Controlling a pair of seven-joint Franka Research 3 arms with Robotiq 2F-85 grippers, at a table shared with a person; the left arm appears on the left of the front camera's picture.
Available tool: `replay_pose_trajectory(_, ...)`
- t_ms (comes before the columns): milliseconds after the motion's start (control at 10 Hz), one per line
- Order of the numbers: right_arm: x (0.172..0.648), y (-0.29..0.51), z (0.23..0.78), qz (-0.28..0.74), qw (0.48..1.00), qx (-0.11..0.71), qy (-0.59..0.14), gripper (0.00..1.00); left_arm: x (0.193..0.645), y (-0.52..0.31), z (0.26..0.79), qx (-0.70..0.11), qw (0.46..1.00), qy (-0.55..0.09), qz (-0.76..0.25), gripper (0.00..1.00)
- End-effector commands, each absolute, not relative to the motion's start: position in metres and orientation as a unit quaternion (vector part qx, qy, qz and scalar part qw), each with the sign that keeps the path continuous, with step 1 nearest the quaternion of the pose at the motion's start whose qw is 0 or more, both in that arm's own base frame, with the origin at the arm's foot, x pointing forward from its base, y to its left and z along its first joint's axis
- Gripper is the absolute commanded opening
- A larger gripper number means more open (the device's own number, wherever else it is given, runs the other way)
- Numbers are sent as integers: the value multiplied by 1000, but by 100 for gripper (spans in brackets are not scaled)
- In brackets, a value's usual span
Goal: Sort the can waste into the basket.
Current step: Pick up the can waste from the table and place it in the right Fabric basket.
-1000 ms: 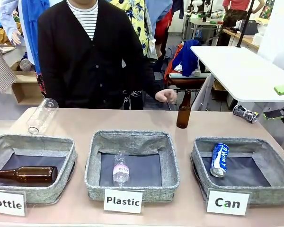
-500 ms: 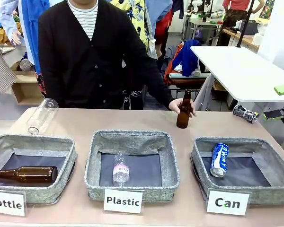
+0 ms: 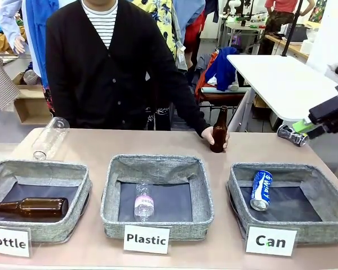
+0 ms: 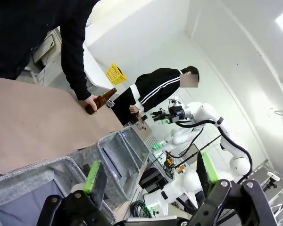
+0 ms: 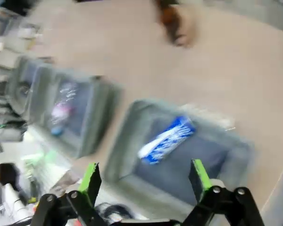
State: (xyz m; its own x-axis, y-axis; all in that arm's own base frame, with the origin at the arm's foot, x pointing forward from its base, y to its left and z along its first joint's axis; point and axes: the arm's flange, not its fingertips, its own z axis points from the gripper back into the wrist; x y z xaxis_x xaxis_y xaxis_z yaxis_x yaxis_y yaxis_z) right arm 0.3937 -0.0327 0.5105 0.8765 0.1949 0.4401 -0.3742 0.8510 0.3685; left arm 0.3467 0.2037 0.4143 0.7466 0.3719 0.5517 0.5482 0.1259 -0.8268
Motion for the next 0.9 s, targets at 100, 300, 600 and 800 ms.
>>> replay_pose_trajectory(100, 419, -65, 508, -67, 930, -231, -279, 100, 344, 203, 416, -658, 666, -347, -64, 100)
replay_pose_trajectory(300, 420, -65, 519, 124, 952, 77, -270, 100, 344, 203, 416, -658, 666, -347, -64, 100)
replay_pose_trajectory(600, 421, -72, 517, 101, 950, 31, -294, 100, 344, 203, 416, -658, 666, -347, -64, 100)
replay_pose_trajectory(800, 472, -68, 514, 193, 959, 31, -205, 100, 344, 203, 416, -658, 666, -347, -64, 100)
